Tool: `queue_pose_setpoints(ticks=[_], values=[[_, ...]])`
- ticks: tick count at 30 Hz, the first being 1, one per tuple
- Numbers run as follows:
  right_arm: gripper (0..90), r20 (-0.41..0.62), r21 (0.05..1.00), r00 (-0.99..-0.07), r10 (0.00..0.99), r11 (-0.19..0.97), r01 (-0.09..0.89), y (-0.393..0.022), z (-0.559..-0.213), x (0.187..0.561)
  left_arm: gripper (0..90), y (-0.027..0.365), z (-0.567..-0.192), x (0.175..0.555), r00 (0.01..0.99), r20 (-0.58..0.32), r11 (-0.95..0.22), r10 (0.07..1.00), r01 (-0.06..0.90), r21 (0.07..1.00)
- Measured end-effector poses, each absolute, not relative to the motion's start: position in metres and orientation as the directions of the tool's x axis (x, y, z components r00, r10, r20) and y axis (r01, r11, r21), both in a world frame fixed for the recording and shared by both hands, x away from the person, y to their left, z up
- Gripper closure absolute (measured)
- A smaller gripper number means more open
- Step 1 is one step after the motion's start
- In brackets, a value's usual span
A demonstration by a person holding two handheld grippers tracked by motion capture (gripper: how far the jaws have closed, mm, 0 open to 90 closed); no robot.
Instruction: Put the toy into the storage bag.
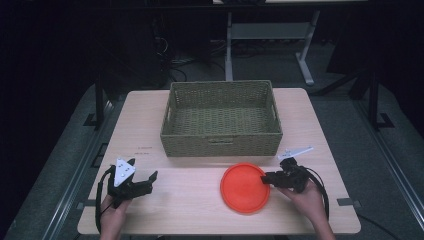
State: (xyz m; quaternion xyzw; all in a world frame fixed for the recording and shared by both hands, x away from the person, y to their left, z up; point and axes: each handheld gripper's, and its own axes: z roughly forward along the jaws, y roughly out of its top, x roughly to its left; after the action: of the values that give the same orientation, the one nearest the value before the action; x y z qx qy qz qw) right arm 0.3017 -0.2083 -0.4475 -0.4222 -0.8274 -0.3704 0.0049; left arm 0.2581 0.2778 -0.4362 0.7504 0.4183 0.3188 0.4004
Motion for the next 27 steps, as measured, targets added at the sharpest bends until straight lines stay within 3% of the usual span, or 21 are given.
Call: queue_pose_setpoints(ticks=[8,27], values=[[81.8,0.296,0.643,-0.668,0.683,0.374,0.668,-0.204,-0.429,0.296,12.8,0.279,-0.436,0.257,0.439,0.139,-0.320,0.888,0.372,0.871],[82.4,0.300,0.674,-0.725,0.620,0.400,0.621,-0.200,-0.389,0.288,12.8,0.280,-0.435,0.257,0.438,0.139,-0.320,0.888,0.372,0.871]])
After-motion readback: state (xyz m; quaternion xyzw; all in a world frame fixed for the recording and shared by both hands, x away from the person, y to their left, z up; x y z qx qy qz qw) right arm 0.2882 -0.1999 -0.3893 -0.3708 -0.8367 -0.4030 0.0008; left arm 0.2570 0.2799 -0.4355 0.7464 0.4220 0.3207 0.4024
